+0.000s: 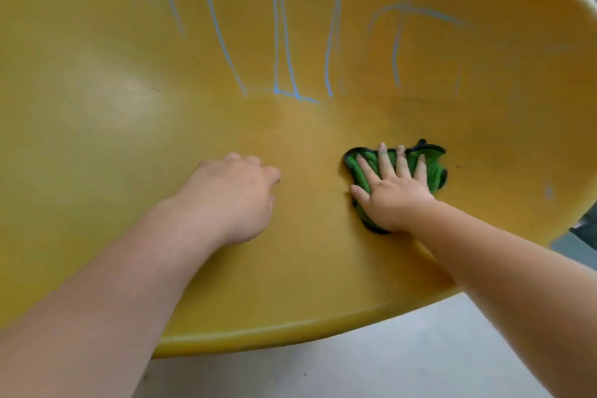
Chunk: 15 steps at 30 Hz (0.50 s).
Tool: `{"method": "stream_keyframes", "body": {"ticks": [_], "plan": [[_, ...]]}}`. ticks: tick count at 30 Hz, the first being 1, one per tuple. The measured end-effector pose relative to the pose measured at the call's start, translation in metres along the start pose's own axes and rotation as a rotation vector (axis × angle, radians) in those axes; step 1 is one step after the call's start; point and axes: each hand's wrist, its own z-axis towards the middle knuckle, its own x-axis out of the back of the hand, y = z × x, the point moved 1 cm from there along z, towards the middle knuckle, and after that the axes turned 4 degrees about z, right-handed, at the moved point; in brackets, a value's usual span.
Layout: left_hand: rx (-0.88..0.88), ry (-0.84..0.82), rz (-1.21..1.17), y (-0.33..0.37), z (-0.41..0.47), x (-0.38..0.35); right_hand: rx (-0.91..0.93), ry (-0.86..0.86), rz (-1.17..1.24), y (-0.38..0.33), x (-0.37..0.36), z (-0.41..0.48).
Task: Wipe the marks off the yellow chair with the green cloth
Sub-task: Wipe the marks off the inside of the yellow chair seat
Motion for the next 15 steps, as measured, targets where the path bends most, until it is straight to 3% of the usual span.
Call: {"method": "stream_keyframes", "body": {"ticks": [4,6,12,15], "plan": [[-0.032,0.026,-0.022,0.020,0.018,0.005,0.434,-0.130,0.042,-0.042,-0.013,-0.086],[-0.034,0.058,-0.045,0.030,0.026,0.005,0.472,-0.190,-0.012,-0.021,-0.013,-0.121],[-0.102,0.133,-0.094,0.077,0.058,-0.020,-0.216,0.037,-0.421,0.140,0.038,-0.079],[-0.018,0.128,-0.151,0.077,0.069,-0.045,-0.361,0.147,-0.491,0.173,0.063,-0.035]]}}
